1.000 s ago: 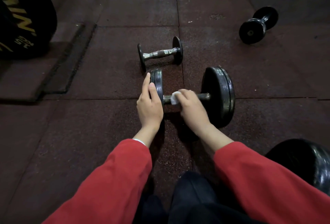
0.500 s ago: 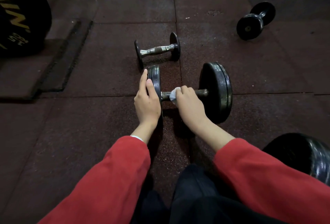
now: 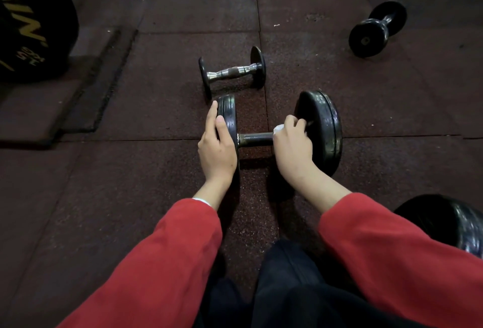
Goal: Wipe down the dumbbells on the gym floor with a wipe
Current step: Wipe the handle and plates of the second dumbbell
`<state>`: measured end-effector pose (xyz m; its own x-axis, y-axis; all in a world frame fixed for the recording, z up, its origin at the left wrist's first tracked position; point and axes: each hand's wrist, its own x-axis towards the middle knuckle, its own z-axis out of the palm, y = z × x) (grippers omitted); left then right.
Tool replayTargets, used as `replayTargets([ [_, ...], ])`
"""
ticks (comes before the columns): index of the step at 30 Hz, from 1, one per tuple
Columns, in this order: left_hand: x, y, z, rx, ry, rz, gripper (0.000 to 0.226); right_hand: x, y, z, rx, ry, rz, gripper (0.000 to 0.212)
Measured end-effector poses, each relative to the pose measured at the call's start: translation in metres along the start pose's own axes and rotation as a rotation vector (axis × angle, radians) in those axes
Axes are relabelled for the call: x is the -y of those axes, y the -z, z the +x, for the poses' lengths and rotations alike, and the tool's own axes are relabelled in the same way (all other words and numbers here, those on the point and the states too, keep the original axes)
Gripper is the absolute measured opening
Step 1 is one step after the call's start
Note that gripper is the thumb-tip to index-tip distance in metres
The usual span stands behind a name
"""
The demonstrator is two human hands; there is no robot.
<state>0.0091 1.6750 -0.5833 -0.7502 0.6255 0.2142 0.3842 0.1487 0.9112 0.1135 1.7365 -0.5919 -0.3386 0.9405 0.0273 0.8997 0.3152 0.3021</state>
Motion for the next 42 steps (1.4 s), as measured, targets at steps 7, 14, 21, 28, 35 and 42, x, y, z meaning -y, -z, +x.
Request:
replayTargets([
  [7, 0.000, -0.001, 0.000, 0.006, 0.014, 0.005, 0.040, 0.002, 0.003, 0.009, -0.115, 0.072, -0.011, 0.050],
  [14, 0.001, -0.002, 0.002, -0.004, 0.026, -0.007, 0.039, 0.001, 0.012, -0.001, -0.049, -0.021, 0.083, 0.042],
  [21, 0.002, -0.005, 0.005, -0.021, 0.017, 0.007, 0.041, 0.017, 0.004, -0.007, -0.220, 0.306, 0.215, 0.030],
  [28, 0.001, -0.003, 0.004, -0.008, 0.030, -0.006, 0.039, 0.008, 0.001, 0.016, -0.156, 0.561, 0.464, 0.029],
  [35, -0.001, -0.002, 0.001, -0.022, 0.018, -0.010, 0.050, 0.020, 0.012, 0.033, 0.004, 0.567, 0.482, 0.030],
  [42, 0.000, -0.002, 0.003, -0.019, 0.018, -0.015, 0.050, 0.018, 0.016, 0.025, 0.004, 0.540, 0.464, 0.034],
])
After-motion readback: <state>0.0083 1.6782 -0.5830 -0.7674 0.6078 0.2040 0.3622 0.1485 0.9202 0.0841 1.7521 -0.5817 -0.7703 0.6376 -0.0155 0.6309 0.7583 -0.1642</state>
